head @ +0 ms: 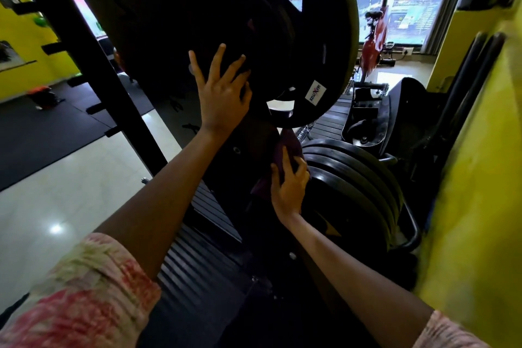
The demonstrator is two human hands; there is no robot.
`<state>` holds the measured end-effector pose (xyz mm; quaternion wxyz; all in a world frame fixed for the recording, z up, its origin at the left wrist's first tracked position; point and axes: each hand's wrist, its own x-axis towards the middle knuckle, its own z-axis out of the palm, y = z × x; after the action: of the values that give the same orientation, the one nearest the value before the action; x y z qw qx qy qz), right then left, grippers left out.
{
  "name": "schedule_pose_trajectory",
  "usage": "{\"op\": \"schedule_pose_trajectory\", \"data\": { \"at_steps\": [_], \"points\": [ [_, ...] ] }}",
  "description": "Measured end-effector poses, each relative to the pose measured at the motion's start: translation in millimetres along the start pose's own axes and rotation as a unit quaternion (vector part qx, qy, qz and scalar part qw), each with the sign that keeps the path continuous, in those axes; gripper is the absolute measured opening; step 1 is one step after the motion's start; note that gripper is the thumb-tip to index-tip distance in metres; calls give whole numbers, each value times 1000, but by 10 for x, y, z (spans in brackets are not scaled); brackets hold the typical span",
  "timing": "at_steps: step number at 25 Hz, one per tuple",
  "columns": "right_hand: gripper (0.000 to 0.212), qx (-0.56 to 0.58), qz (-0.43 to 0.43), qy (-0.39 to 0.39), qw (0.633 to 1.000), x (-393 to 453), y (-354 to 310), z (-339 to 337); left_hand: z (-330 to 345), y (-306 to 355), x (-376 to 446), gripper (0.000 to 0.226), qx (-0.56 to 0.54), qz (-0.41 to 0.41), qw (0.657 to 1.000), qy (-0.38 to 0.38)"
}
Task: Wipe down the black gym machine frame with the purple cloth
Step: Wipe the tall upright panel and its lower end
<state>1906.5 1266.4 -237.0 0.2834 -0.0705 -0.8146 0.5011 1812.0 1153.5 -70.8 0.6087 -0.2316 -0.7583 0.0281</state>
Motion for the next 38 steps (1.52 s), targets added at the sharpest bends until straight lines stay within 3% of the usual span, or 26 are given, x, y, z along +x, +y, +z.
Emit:
{"op": "schedule_pose_trajectory", "data": {
  "at_steps": [2, 5, 8, 11, 13, 16, 19, 21, 26, 28, 32, 35, 38],
  "points": [
    [47, -1, 92, -10, 996, -26, 87, -8, 0, 13, -11, 22, 1, -3, 1000, -3],
    [44, 29, 133, 21, 990, 64, -139, -13, 1, 29, -12, 22, -8, -9, 1000, 1],
    [45, 65, 50, 16, 997, 97, -442, 0, -3, 31, -8, 21, -4, -4, 1000, -1],
    [53, 16, 4, 3, 1000, -7, -429, 37, -30, 69, -1, 21, 21, 14, 1000, -11],
    [58, -42, 74, -23, 996, -169, -245, 45, -50, 90, -10, 22, 31, 37, 999, -24],
    [56, -18, 266, -66, 961, -321, 113, 1, -103, 136, -84, 31, 58, 97, 992, -59],
    [49, 29, 346, -48, 937, -248, 93, -62, -152, 314, -344, 42, 59, 154, 968, -187],
    [46, 56, 302, -31, 951, -158, -110, -59, -148, 480, -539, 50, 67, 134, 952, -268],
    [54, 23, 76, -29, 996, -384, -130, -1, -127, 646, -652, 60, 99, 87, 947, -294],
    [59, -27, 103, -56, 993, -533, 133, 23, -140, 649, -663, 61, 120, 94, 943, -297],
    [50, -2, 311, -59, 948, -555, 628, 13, -161, 696, -664, 61, 134, 99, 939, -302],
    [45, 96, 298, 11, 950, -477, 633, 32, -174, 696, -665, 60, 120, 89, 937, -316],
    [46, 109, 182, 42, 976, -409, 306, 61, -182, 706, -656, 59, 102, 84, 936, -326]
  ]
}}
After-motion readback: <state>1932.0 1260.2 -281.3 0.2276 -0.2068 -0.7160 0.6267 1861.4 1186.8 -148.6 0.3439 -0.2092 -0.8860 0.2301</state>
